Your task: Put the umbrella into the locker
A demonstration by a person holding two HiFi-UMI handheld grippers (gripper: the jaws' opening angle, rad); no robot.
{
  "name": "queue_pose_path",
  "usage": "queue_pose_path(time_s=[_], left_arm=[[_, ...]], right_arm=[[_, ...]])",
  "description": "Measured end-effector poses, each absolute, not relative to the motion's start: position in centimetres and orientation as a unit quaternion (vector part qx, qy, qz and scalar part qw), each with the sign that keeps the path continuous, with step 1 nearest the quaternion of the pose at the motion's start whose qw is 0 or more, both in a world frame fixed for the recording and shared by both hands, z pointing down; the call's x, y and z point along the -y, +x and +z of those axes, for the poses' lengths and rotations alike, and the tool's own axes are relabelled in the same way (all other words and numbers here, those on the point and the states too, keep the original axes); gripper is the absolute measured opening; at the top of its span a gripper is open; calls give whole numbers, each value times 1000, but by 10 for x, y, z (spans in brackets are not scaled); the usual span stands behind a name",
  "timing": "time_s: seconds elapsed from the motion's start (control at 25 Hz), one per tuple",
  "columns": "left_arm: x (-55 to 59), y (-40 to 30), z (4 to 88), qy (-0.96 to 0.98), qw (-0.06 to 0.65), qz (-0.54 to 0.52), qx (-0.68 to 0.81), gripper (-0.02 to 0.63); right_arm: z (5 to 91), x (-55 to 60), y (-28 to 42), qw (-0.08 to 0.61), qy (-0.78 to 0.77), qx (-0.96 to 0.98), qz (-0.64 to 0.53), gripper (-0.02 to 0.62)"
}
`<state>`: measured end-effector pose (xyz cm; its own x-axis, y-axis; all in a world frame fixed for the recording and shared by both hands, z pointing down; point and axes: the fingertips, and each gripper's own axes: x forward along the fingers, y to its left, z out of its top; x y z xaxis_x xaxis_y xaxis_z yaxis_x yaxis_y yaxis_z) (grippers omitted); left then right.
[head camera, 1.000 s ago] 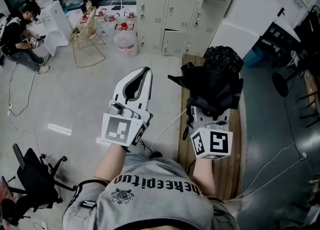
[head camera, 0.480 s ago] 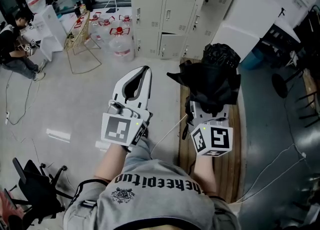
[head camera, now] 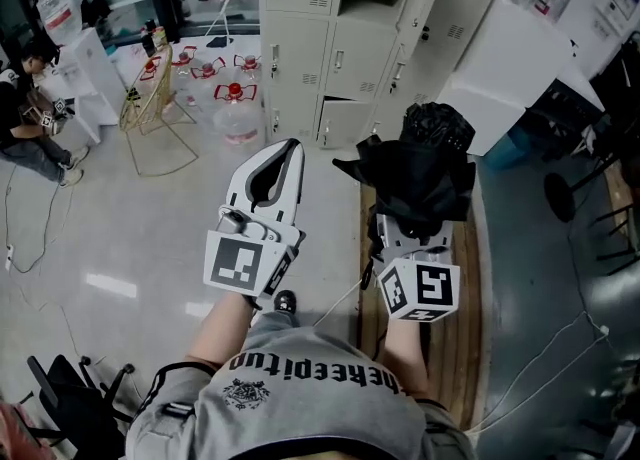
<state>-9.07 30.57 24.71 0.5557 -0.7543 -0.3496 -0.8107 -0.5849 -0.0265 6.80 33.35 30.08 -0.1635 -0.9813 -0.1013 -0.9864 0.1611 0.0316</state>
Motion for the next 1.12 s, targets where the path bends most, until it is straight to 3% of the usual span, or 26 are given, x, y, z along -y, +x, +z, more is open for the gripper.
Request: queue_pose_path(time_s=[1.12], left_arm=[[-96, -136, 270, -894, 73, 140, -420, 8]], right_arm=[[314, -134, 36, 17, -679, -733, 30, 253]])
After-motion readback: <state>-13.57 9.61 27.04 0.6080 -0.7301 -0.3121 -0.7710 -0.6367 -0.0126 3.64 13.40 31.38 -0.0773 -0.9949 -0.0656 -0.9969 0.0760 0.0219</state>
